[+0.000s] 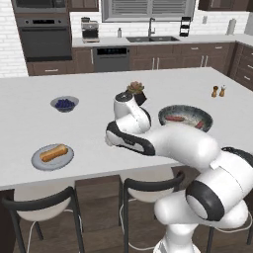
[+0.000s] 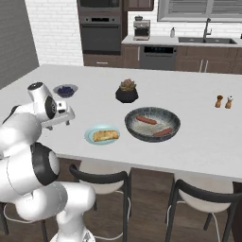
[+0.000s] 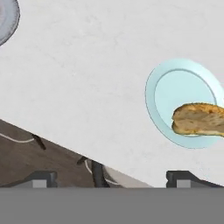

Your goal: Place one bun and one sausage from the bowl on each plate.

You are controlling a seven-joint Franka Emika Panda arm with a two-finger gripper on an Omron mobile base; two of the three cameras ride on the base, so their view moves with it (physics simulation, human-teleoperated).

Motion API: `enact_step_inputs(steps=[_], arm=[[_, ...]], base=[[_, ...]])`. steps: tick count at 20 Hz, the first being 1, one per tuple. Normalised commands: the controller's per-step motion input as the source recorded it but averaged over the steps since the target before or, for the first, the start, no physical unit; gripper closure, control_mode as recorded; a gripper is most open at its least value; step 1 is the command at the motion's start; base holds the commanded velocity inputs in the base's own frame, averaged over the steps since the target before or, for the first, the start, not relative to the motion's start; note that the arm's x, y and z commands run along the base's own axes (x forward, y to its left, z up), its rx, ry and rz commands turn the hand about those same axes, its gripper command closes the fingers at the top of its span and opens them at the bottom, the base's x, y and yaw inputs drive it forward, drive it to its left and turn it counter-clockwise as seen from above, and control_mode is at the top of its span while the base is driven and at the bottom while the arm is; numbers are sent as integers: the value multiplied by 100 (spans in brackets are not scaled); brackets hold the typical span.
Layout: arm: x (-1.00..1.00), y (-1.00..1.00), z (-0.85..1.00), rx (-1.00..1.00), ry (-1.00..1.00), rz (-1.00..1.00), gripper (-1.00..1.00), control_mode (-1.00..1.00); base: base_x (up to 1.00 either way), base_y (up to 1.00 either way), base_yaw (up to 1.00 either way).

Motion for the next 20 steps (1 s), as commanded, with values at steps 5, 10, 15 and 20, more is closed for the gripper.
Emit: enact_step_inputs(steps=[5,10,15,20], arm=[[17,-100,45,2,1,-39,-100,-100],[17,-100,38,4,0,-39,-100,-100],[4,-100,20,3,0,-35,-100,-100],[0,-100,0,2,0,-38,-100,-100]], base=[[0,0,0],[0,0,0],[0,0,0],[0,0,0]])
